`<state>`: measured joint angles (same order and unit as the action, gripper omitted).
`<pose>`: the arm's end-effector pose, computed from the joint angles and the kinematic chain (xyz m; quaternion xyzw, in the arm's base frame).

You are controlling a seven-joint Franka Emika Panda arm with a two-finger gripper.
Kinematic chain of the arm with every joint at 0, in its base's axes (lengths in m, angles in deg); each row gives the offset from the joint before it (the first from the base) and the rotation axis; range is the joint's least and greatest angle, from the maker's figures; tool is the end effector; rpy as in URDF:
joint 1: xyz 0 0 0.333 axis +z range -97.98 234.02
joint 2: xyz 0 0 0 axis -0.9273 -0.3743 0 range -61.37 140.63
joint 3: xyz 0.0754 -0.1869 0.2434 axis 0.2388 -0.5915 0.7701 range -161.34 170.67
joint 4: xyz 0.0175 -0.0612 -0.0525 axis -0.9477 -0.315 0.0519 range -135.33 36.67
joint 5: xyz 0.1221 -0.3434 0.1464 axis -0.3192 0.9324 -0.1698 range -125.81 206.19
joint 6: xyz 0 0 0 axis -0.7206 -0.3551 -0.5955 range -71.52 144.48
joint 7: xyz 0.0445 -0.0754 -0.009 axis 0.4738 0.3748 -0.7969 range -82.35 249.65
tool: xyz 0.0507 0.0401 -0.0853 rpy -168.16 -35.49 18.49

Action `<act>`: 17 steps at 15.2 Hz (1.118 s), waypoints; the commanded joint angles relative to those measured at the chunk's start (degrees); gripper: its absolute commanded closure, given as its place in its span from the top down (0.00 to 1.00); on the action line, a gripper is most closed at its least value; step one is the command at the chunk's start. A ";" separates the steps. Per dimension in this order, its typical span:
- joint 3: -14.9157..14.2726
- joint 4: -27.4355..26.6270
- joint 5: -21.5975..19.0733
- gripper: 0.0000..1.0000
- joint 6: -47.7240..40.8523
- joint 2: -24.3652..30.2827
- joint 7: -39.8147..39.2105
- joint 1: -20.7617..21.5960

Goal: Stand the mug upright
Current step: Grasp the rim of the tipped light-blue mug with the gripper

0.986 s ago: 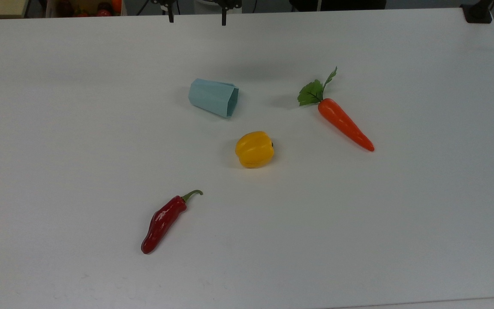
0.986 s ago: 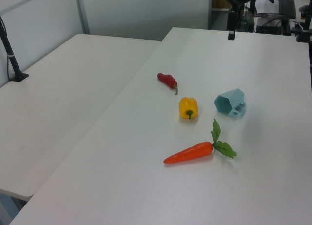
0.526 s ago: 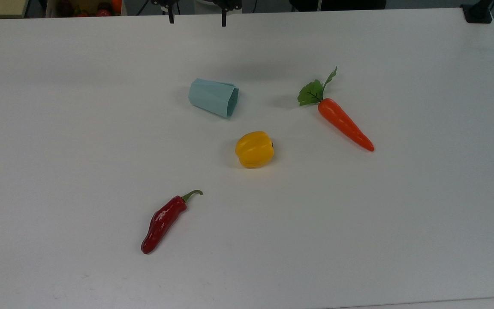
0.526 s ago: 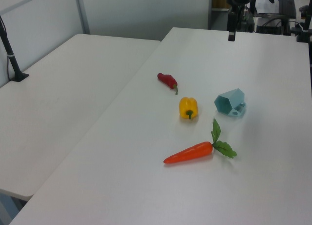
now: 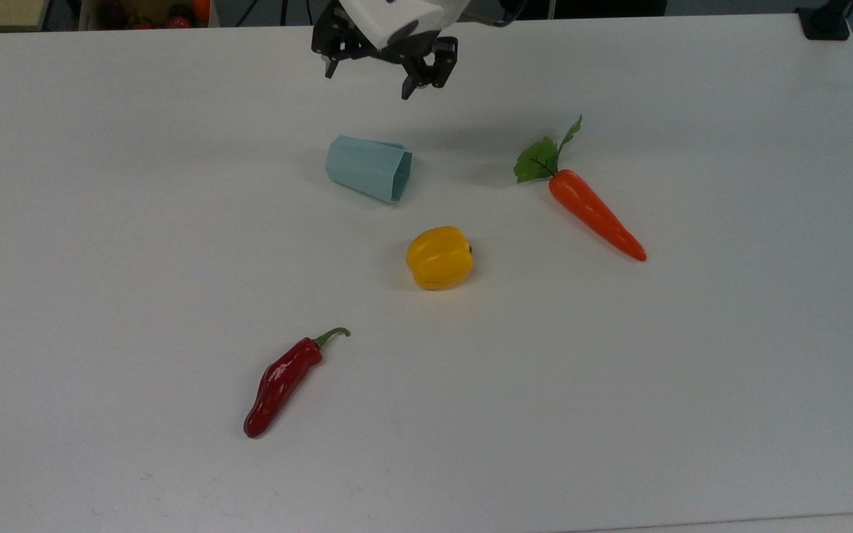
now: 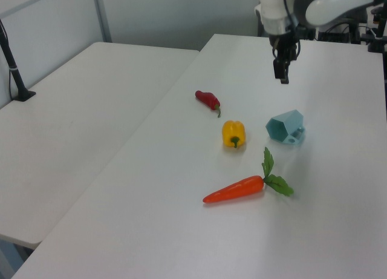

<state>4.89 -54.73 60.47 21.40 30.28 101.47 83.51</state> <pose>0.5766 0.1245 0.4957 0.9786 0.0075 -0.0552 0.1982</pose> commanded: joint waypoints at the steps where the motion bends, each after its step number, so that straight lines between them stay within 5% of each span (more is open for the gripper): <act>1: -0.31 0.48 6.94 1.00 -2.71 -6.35 9.92 5.24; 10: -0.31 3.82 12.59 0.96 -2.35 -17.71 26.74 8.33; 17: -0.40 2.50 16.28 0.47 -5.17 -20.87 25.51 8.33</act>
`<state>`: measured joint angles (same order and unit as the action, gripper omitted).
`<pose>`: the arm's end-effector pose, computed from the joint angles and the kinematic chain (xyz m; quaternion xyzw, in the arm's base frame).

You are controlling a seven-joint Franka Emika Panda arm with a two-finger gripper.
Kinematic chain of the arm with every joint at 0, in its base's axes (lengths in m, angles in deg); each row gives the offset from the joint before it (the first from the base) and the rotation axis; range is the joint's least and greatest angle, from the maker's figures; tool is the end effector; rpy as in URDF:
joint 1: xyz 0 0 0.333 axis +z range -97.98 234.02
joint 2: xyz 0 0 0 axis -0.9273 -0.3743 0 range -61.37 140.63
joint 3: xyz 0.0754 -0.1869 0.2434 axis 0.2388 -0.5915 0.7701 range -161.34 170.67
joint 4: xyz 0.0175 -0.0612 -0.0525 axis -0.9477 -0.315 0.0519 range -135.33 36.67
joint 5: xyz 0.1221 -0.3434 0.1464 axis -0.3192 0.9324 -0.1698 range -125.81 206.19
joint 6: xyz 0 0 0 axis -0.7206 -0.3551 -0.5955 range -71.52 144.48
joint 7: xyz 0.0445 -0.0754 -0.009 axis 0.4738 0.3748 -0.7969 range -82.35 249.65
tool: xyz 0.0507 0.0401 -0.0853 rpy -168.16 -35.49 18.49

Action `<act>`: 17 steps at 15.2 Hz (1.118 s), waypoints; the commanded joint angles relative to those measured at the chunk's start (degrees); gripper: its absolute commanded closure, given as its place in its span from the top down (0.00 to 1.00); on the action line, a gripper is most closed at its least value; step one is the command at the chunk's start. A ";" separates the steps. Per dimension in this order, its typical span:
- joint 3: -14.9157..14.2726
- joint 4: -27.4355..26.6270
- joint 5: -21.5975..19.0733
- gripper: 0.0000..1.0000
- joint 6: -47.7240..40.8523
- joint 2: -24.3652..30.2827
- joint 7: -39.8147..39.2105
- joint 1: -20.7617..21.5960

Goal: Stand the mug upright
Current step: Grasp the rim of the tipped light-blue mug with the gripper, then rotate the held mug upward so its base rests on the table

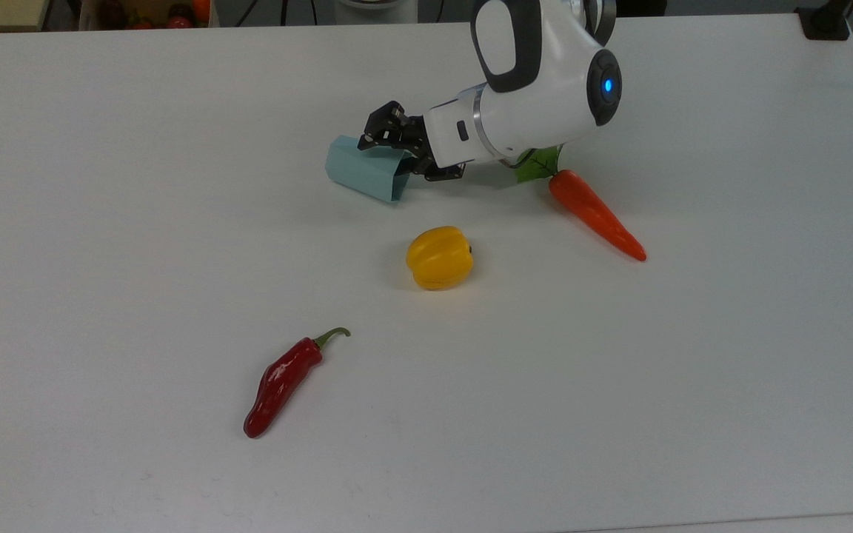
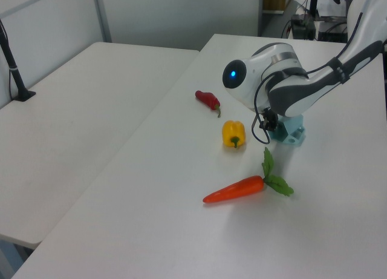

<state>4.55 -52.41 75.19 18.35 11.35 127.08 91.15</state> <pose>0.5952 0.1851 0.3221 0.9149 -0.0851 -0.0639 0.3895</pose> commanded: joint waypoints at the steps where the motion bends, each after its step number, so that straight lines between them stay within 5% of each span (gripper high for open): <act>1: -0.06 0.01 1.56 0.43 -2.21 -2.21 -0.19 0.78; 7: -0.14 0.54 2.00 0.10 -5.62 -1.60 -6.76 0.25; 15: -0.06 1.77 0.42 0.05 -7.22 5.34 -19.25 -4.14; 17: 0.03 1.77 -4.65 0.05 -0.76 7.09 -21.97 -5.37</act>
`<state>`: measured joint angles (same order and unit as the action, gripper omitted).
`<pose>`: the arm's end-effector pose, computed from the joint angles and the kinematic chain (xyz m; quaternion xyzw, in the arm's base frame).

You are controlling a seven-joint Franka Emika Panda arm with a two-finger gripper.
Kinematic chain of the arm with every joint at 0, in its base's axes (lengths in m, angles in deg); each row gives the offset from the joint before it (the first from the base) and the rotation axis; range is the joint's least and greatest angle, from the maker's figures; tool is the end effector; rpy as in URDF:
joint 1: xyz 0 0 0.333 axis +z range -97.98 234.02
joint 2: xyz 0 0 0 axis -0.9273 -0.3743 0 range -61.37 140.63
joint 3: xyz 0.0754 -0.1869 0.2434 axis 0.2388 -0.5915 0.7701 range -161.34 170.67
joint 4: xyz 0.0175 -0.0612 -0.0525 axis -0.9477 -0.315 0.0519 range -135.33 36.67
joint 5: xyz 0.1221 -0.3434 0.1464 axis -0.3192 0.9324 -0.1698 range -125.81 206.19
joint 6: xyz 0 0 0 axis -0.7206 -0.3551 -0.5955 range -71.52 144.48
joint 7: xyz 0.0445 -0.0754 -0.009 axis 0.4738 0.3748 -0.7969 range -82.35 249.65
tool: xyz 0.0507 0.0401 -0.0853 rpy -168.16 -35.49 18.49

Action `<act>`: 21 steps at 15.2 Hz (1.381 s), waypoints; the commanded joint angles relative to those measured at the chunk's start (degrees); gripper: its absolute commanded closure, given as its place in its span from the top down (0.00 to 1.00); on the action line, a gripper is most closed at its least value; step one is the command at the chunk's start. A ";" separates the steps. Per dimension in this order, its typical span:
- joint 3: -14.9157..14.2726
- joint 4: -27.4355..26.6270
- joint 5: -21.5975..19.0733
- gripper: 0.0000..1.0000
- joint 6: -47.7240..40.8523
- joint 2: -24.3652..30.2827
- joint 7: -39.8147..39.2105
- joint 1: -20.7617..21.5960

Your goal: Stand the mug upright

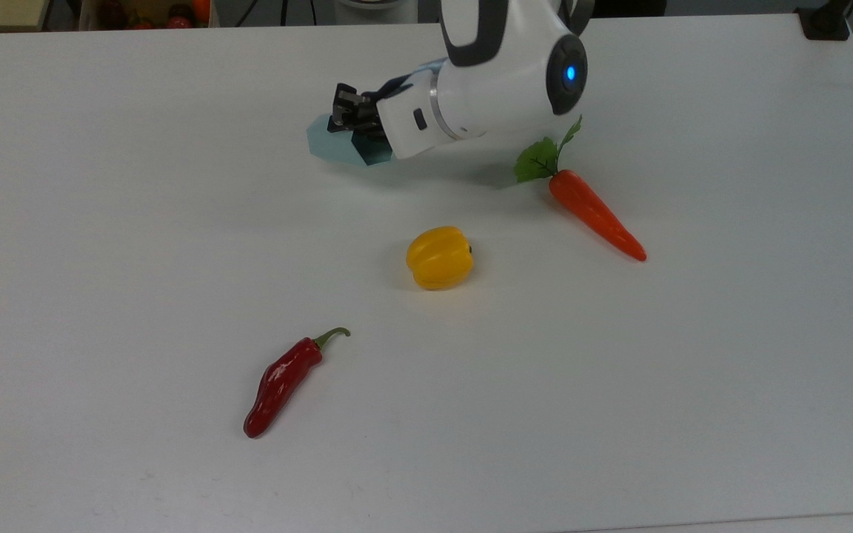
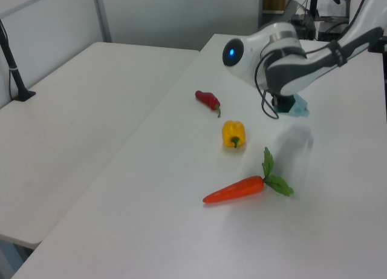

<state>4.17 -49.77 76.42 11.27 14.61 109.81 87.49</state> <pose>0.6036 0.1341 0.3769 0.9102 -0.0106 -0.1355 0.3911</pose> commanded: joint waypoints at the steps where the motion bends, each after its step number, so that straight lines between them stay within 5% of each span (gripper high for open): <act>1: 0.41 -0.97 -9.56 0.05 10.88 4.45 -6.54 -2.15; 8: 0.41 -2.37 -28.47 0.05 22.96 4.63 -20.87 -6.11; 12: 0.32 -2.46 -29.46 0.06 24.81 4.37 -22.55 -6.29; 14: 0.32 -2.37 -28.93 0.26 24.73 4.37 -22.56 -6.38; 16: 0.15 -2.29 -28.76 0.69 24.12 4.72 -22.20 -6.38; 17: 0.06 -2.20 -28.58 1.00 23.85 4.89 -21.94 -6.38; 21: -0.20 -2.20 -27.18 1.00 21.49 8.22 -21.77 -6.64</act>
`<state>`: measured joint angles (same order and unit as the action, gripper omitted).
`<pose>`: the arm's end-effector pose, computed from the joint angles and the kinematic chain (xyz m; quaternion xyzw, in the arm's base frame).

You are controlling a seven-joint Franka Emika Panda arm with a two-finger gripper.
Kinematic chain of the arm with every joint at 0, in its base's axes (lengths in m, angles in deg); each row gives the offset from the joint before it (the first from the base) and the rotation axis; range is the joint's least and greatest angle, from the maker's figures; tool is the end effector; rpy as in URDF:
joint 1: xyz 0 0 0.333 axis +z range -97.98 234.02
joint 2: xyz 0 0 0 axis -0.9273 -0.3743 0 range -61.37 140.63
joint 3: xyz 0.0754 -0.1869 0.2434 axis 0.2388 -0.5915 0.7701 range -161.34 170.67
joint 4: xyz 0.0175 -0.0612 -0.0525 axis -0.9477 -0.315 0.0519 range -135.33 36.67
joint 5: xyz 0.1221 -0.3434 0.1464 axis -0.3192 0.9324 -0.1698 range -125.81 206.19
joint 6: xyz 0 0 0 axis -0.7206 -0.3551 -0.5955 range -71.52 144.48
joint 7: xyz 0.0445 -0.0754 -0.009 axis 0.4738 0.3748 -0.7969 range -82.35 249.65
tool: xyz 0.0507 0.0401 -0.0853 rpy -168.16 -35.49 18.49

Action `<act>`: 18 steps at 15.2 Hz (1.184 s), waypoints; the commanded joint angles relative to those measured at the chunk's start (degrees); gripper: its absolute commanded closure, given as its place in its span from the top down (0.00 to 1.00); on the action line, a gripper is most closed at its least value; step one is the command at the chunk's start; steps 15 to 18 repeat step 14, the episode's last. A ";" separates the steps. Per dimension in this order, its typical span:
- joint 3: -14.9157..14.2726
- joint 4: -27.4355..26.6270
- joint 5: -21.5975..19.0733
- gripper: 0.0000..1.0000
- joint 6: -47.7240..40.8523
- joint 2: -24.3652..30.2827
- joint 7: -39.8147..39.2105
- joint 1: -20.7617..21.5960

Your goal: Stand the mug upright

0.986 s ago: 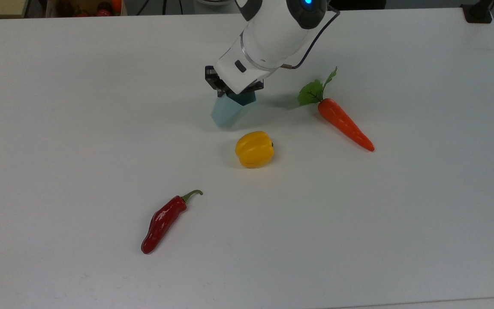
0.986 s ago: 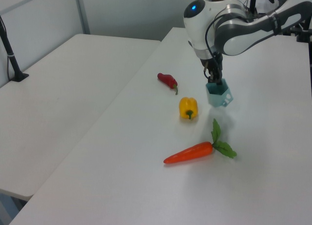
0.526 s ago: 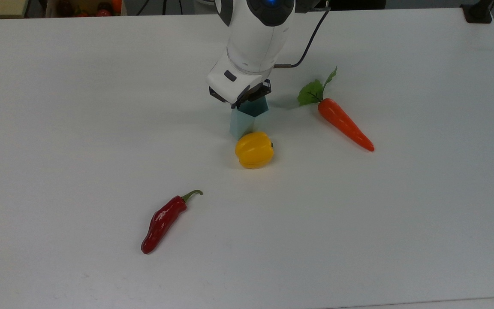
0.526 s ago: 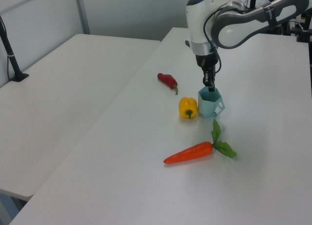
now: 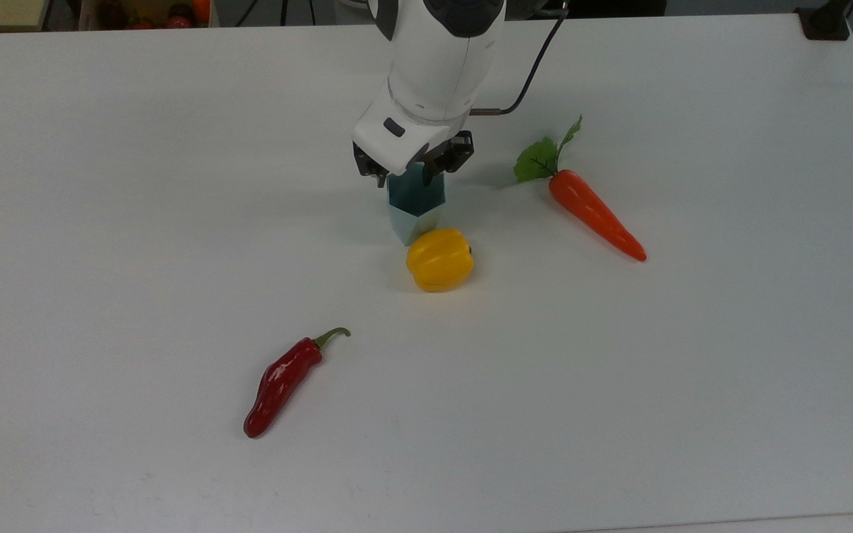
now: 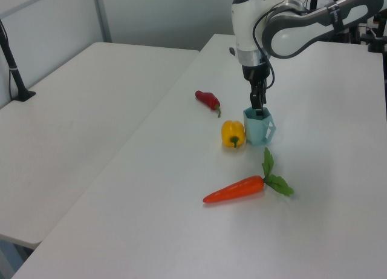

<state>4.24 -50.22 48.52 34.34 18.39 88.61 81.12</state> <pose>0.6388 0.1321 0.4129 0.9914 0.0901 -0.0518 0.0791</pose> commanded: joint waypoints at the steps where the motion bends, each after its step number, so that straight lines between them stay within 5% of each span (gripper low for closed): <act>1: -0.28 -1.74 0.72 1.00 -2.28 5.85 -0.48 -0.79; 9: -0.28 -2.10 -5.60 1.00 -9.05 19.03 -0.30 -7.12; 18: -0.36 -1.83 -5.69 1.00 -10.81 20.45 -0.30 -8.44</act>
